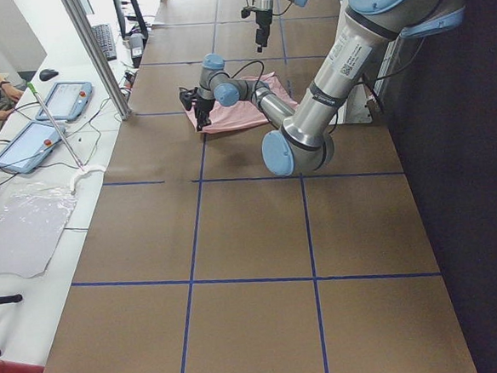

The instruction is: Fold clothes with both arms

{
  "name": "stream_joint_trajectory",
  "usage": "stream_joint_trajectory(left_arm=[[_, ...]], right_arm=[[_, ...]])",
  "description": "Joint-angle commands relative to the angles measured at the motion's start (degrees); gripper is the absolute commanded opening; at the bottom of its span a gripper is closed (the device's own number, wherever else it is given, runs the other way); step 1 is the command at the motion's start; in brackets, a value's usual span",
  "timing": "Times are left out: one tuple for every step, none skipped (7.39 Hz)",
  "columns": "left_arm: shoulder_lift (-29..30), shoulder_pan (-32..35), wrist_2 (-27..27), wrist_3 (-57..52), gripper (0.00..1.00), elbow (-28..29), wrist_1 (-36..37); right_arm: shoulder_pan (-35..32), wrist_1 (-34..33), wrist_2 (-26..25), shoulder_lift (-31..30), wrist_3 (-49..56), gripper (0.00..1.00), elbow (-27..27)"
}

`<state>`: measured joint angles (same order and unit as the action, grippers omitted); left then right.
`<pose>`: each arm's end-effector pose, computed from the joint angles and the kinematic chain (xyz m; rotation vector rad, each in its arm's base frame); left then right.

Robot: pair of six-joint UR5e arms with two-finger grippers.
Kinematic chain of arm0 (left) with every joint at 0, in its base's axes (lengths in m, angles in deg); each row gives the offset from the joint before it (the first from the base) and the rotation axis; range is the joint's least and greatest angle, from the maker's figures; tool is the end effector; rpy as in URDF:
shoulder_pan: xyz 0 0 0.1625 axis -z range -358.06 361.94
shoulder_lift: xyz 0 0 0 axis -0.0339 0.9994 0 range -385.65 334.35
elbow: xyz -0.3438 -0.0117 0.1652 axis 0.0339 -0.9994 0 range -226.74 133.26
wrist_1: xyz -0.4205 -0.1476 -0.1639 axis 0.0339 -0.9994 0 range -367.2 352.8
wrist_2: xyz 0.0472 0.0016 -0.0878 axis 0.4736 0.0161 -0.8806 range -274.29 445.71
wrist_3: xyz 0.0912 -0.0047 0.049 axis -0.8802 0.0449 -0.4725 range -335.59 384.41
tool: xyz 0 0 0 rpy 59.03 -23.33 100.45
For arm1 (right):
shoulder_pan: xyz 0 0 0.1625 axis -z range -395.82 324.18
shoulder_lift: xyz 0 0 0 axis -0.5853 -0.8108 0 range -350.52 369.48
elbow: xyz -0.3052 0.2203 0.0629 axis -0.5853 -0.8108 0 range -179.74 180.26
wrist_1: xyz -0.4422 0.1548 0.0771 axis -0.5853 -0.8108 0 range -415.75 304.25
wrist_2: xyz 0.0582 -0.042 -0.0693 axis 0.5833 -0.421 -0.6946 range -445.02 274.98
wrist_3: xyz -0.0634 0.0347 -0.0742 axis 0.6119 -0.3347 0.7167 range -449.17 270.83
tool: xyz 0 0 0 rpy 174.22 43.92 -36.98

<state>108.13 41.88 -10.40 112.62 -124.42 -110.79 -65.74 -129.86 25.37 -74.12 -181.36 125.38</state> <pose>0.5319 -0.6048 0.2023 0.1881 0.7821 -0.5884 -0.4016 -0.3432 0.2080 -0.0790 -1.0438 0.3305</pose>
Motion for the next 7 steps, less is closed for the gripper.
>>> stream_joint_trajectory(left_arm=[[3.6,1.8,0.1,-2.3,0.00,7.9,-7.9],[6.6,1.8,2.0,-3.3,0.00,14.0,-15.3],[8.1,1.8,4.5,-4.8,0.00,19.5,-21.5],[8.9,1.8,6.3,-5.2,0.00,22.5,-25.6],[9.9,1.8,7.2,-6.1,0.00,23.8,-26.1],[10.6,1.8,7.7,-6.1,0.00,25.6,-27.6],[11.1,1.8,8.7,-6.1,0.00,26.4,-28.2]], right_arm=[[-0.1,-0.1,0.0,0.0,0.0,1.00,-0.1],[-0.6,-0.1,0.0,0.0,0.0,1.00,-0.6],[-0.5,-0.1,-0.1,0.0,0.0,1.00,-0.8],[-0.5,-0.1,-0.1,0.1,0.0,1.00,-0.8],[-0.3,-0.1,-0.1,0.1,0.0,1.00,-0.8],[-0.3,-0.1,-0.1,0.1,0.0,1.00,-0.9],[-0.3,-0.1,-0.1,0.1,0.0,1.00,-1.0]])
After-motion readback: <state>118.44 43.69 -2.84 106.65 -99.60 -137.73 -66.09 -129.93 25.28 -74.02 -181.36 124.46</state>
